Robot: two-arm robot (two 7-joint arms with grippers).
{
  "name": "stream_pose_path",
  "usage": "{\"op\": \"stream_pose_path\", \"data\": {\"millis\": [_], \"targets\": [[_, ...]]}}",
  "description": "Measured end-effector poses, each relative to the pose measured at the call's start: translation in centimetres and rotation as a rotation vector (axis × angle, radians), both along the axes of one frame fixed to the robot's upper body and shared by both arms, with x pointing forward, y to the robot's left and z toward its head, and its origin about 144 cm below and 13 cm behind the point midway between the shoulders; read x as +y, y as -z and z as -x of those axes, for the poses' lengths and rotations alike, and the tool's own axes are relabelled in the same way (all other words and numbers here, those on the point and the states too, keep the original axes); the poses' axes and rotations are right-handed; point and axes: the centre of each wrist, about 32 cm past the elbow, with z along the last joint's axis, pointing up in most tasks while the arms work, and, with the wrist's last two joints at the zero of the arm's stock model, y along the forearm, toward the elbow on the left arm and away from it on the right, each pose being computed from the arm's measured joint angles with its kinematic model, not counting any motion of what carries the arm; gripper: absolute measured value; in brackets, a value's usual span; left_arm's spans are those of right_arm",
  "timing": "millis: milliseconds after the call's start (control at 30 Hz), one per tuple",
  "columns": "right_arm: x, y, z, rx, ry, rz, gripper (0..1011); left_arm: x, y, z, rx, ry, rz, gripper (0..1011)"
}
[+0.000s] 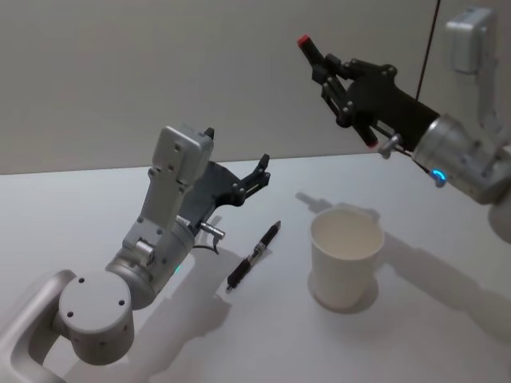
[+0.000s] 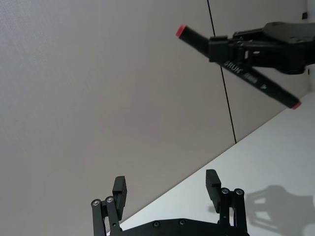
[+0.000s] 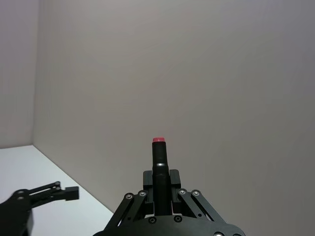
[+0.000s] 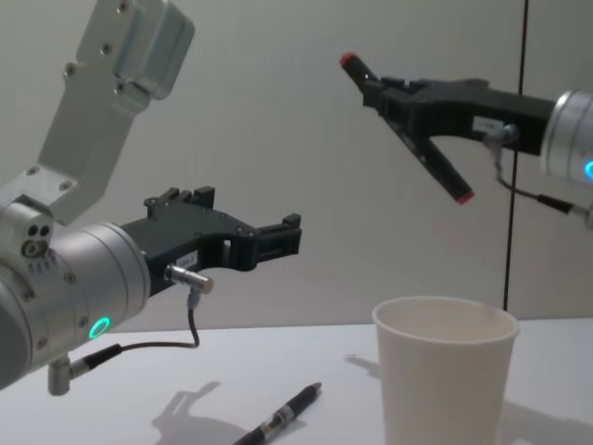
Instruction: Place the pen into the pen holder.
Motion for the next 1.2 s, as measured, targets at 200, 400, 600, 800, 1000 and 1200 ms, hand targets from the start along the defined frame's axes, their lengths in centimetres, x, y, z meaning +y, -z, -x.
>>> {"op": "stream_pose_path", "data": {"millis": [200, 400, 600, 800, 1000, 1200], "targets": [[-0.7, -0.3, 1.7, 0.001, -0.022, -0.005, 178, 0.0, 0.0, 0.0, 0.000, 0.000, 0.000, 1001], [-1.3, -0.3, 3.6, 0.017, -0.047, -0.006, 178, 0.0, 0.0, 0.0, 0.000, 0.000, 0.000, 1001], [-1.5, -0.1, 4.9, 0.037, -0.075, -0.004, 178, 0.0, 0.0, 0.0, 0.000, 0.000, 0.000, 1001], [-1.4, 0.3, 5.7, 0.057, -0.105, 0.000, 178, 0.0, 0.0, 0.0, 0.000, 0.000, 0.000, 1001], [-1.2, 0.9, 6.4, 0.082, -0.128, 0.013, 178, 0.0, 0.0, 0.0, 0.000, 0.000, 0.000, 1001], [-1.0, 1.3, 6.9, 0.096, -0.142, 0.025, 178, 0.0, 0.0, 0.0, 0.000, 0.000, 0.000, 1001]]}}
